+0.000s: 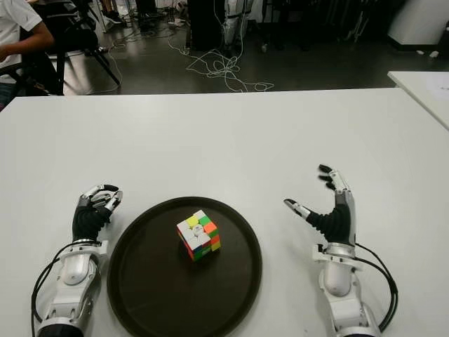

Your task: Pick up the Rubik's Cube and put it in the plate

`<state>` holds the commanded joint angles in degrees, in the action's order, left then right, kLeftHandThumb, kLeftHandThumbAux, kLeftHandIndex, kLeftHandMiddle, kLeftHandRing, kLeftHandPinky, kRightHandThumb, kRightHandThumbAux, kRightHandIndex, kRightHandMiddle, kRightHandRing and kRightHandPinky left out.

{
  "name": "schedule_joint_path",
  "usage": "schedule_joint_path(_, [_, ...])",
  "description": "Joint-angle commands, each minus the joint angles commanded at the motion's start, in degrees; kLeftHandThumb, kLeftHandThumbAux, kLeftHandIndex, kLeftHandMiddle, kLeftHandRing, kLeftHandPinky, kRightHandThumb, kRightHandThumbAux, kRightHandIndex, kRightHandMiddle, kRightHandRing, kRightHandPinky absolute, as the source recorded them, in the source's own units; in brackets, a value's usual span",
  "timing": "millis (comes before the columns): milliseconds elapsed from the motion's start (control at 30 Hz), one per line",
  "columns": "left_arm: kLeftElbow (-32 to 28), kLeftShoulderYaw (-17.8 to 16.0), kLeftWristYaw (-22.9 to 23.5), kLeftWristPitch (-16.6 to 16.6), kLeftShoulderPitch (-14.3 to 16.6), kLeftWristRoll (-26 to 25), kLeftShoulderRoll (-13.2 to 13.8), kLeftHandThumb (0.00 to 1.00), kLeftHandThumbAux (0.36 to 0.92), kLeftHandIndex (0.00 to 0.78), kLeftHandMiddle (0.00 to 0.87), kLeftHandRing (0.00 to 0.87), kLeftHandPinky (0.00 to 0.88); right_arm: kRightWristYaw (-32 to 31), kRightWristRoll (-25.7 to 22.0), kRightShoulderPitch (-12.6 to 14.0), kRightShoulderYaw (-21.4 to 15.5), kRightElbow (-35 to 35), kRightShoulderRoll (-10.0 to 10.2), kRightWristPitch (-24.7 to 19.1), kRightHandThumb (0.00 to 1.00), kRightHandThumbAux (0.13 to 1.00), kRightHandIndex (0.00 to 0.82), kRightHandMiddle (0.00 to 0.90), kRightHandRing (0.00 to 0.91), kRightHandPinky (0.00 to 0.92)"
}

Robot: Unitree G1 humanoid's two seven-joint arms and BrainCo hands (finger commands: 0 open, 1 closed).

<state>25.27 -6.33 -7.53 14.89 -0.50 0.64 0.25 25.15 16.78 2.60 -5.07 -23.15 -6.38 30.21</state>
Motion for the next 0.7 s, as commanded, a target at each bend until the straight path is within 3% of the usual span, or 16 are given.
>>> schedule_joint_path(200, [-0.62,-0.06,0.09,-1.02,-0.1,-0.34,-0.16,0.704,0.707,0.443,0.811,0.827,0.816,-1.41,-2.23,0.02,0.45,1.84,0.9,-3.22,0.043,0.754,0.386,0.463,0.475,0.469])
schedule_joint_path(267, [-1.02,-0.11,0.12,-1.88,-0.14,-0.49,-0.24,0.705,0.707,0.444,0.813,0.83,0.821,-1.91,-1.99,0.8,0.86,4.23,1.41,-6.24,0.124,0.782,0.491,0.578,0.588,0.592])
schedule_joint_path(367, [-1.36,-0.08,-0.13,-2.71,-0.12,-0.43,-0.36,0.705,0.706,0.444,0.815,0.833,0.822,-2.39,-1.34,1.62,1.34,7.6,1.91,-10.39,0.218,0.803,0.569,0.678,0.683,0.696])
schedule_joint_path(467, [-1.44,-0.07,-0.41,-2.98,-0.08,-0.28,-0.42,0.705,0.706,0.444,0.813,0.833,0.818,-2.66,-0.91,2.08,1.66,9.92,2.06,-13.77,0.268,0.813,0.627,0.746,0.743,0.751])
schedule_joint_path(700, [-1.43,-0.03,-0.51,-2.59,-0.03,-0.23,-0.45,0.704,0.706,0.443,0.814,0.831,0.815,-3.14,0.91,3.3,2.99,15.29,2.25,-21.89,0.291,0.816,0.677,0.799,0.804,0.813])
